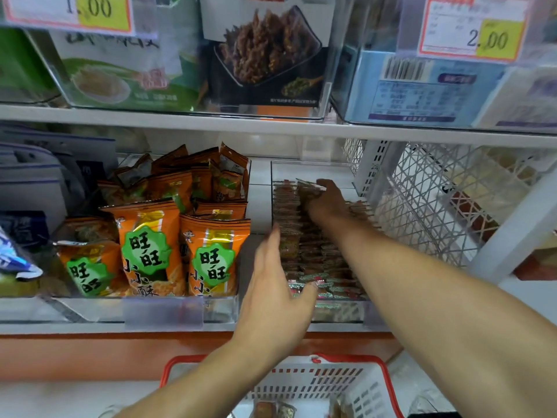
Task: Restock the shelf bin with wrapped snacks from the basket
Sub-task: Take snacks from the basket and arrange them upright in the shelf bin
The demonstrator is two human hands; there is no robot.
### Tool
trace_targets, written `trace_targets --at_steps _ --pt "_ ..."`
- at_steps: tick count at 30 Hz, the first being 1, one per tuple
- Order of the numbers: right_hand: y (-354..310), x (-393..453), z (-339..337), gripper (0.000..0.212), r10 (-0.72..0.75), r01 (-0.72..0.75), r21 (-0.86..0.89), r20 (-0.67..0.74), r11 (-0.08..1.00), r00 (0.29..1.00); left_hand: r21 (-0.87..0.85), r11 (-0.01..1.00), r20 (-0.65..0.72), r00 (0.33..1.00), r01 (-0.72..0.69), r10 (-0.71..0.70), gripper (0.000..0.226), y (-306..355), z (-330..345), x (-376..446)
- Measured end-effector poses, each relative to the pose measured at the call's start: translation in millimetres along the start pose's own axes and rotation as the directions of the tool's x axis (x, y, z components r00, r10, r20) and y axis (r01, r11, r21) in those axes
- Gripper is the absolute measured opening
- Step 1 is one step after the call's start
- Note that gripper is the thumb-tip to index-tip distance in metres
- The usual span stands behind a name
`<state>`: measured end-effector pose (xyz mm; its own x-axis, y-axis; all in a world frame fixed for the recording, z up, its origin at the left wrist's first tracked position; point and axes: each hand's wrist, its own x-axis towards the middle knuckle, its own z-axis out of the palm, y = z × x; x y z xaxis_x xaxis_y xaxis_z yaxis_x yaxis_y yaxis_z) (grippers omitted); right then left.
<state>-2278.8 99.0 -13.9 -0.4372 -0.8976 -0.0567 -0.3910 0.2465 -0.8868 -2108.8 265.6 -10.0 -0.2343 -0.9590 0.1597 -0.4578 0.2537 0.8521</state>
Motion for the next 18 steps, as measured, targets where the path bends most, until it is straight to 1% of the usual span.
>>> trace_targets --at_steps 2,4,7,10,12,13,15,17,18 --pt "1 -3 1 0.066 -0.057 0.059 -0.092 0.027 0.994 0.998 -0.003 1.0 0.005 1.0 -0.001 0.001 0.096 -1 -1 0" --pt "-2 -8 2 0.068 -0.146 0.153 -0.173 0.055 0.973 0.988 0.001 1.0 0.016 1.0 -0.002 0.002 0.096 -2 -2 0" --pt "-6 -12 3 0.058 -0.243 0.268 -0.324 0.114 0.907 0.963 0.031 0.999 0.047 0.999 0.02 -0.021 0.095 -3 -2 -1" --pt "-8 -11 -1 0.042 -0.298 0.334 -0.368 0.153 0.868 0.942 0.055 0.998 0.08 0.996 0.043 -0.047 0.093 -4 -3 -1" --pt "-7 -9 -6 0.038 -0.311 0.348 -0.382 0.157 0.857 0.938 0.063 0.997 0.083 0.996 0.037 -0.043 0.091 -5 -4 -1" --pt "-7 -8 -8 0.04 -0.311 0.351 -0.383 0.164 0.854 0.936 0.063 0.997 0.079 0.996 0.035 -0.04 0.089 -6 -5 -1" --pt "-5 -8 -12 0.055 -0.294 0.341 -0.381 0.179 0.859 0.939 0.067 0.997 0.06 0.997 0.037 -0.041 0.086 -4 -7 -3" --pt "-5 -11 -16 0.069 -0.275 0.313 -0.365 0.155 0.877 0.949 0.071 0.997 0.034 0.999 0.032 -0.035 0.084 -4 -9 -6" --pt "-6 -15 -20 0.07 -0.286 0.316 -0.356 0.134 0.88 0.949 0.07 0.997 0.024 0.999 0.026 -0.027 0.083 -4 -10 -9"
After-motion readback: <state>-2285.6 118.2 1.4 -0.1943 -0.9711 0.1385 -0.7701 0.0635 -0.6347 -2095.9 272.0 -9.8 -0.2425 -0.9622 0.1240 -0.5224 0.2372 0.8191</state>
